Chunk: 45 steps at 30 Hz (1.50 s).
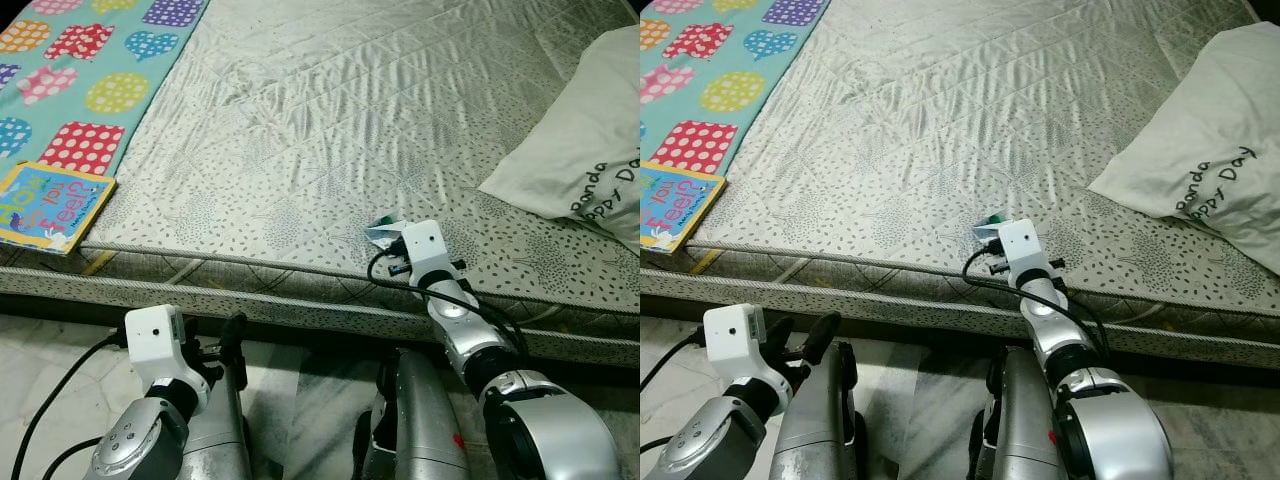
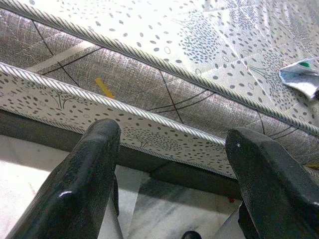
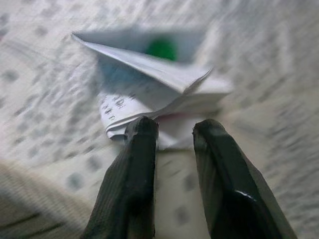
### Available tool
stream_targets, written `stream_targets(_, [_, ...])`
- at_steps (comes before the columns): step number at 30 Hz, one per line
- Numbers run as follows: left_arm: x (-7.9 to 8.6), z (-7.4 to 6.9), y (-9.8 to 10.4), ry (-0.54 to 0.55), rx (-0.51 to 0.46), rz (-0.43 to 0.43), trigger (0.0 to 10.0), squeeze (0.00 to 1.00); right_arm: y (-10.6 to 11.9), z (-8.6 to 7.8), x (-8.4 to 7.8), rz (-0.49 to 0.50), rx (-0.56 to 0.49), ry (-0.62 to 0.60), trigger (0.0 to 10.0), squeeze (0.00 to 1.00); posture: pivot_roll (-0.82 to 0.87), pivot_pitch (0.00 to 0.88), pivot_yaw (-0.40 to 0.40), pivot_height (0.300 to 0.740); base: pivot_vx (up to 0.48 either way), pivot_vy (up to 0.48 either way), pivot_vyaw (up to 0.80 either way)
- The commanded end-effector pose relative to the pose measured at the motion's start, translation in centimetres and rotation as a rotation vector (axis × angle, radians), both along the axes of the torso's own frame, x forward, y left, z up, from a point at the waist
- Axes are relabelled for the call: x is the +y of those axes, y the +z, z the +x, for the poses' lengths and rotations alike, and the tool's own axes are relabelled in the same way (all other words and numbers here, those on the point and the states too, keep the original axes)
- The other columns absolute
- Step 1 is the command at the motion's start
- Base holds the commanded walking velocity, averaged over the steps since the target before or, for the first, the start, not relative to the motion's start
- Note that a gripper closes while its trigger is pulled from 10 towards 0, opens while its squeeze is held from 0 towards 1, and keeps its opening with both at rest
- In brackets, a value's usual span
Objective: Clean up the room
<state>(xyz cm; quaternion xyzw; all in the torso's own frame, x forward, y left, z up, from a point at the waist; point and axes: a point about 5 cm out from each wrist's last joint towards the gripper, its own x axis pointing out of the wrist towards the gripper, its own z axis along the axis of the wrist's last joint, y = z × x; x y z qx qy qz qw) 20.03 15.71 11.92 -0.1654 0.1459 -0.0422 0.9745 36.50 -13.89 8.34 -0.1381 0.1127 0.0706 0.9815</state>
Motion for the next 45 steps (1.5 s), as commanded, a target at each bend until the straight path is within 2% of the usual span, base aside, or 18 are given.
stream_targets(1, [0.2,-0.4,-0.6,0.002,0.034,-0.012,10.0,0.0,-1.2,-0.6,0.2,0.051,0.081,-0.004,10.0,1.0,0.26,0.226,-0.024,0.543,0.0,0.0,0.0])
stream_targets(4, [0.2,-0.3,-0.5,0.005,0.037,-0.02,10.0,0.0,-1.9,-0.9,0.7,0.101,0.152,0.008,10.0,1.0,0.26,0.231,-0.022,0.543,0.0,0.0,0.0])
stream_targets(8, [0.1,-0.4,-0.6,0.005,0.04,-0.025,10.0,0.0,-2.3,-1.1,1.0,0.117,0.189,0.021,10.0,1.0,0.26,0.235,-0.023,0.543,0.0,0.0,0.0])
stream_targets(19, [0.2,-0.5,-0.7,0.007,0.049,-0.027,10.0,0.0,-2.1,-0.9,0.9,0.099,0.181,0.026,10.0,1.0,0.26,0.238,-0.023,0.543,0.0,0.0,0.0])
stream_targets(20, [0.2,-0.5,-0.7,0.008,0.049,-0.027,10.0,0.0,-1.6,-0.7,0.5,0.076,0.146,0.018,10.0,1.0,0.26,0.237,-0.024,0.543,0.0,0.0,0.0])
stream_targets(21, [0.2,-0.5,-0.7,0.01,0.047,-0.025,10.0,0.0,-0.4,-0.2,-0.3,0.017,0.032,0.011,10.0,1.0,0.25,0.236,-0.024,0.543,0.0,0.0,0.0])
stream_targets(23, [0.2,-0.4,-0.7,0.011,0.047,-0.025,10.0,0.0,-0.2,-0.1,-0.4,0.008,0.013,0.013,10.0,1.0,0.25,0.236,-0.024,0.543,0.0,0.0,0.0])
stream_targets(28, [0.0,-0.3,-0.6,0.0,0.039,-0.016,10.0,0.0,1.3,-0.2,-0.3,-0.004,-0.158,0.054,10.0,1.0,0.25,0.237,-0.019,0.543,0.0,0.0,0.0])
stream_targets(31, [0.0,-0.3,-0.6,-0.001,0.038,-0.015,10.0,0.0,1.4,-0.2,-0.2,-0.002,-0.169,0.056,10.0,1.0,0.25,0.237,-0.019,0.543,0.0,0.0,0.0])
stream_targets(36, [0.0,-0.2,-0.5,-0.002,0.035,-0.014,10.0,0.0,1.6,-0.4,0.8,-0.039,-0.221,0.11,10.0,1.0,0.25,0.237,-0.016,0.543,0.0,0.0,0.0])
stream_targets(38, [0.0,-0.2,-0.5,-0.001,0.034,-0.012,10.0,0.0,1.6,-0.5,1.2,-0.05,-0.24,0.133,10.0,0.14,0.25,0.237,-0.016,0.543,0.0,0.0,0.0])
stream_targets(39, [0.1,-0.2,-0.5,0.001,0.033,-0.01,10.0,0.0,1.7,-0.6,1.5,-0.056,-0.255,0.149,10.0,0.0,0.26,0.239,-0.018,0.543,0.0,0.0,0.0])
stream_targets(45, [0.1,-0.3,-0.4,-0.002,0.025,0.006,10.0,0.0,1.8,-0.6,2.1,-0.059,-0.269,0.166,10.0,0.0,0.26,0.243,-0.019,0.543,0.0,0.0,0.0])
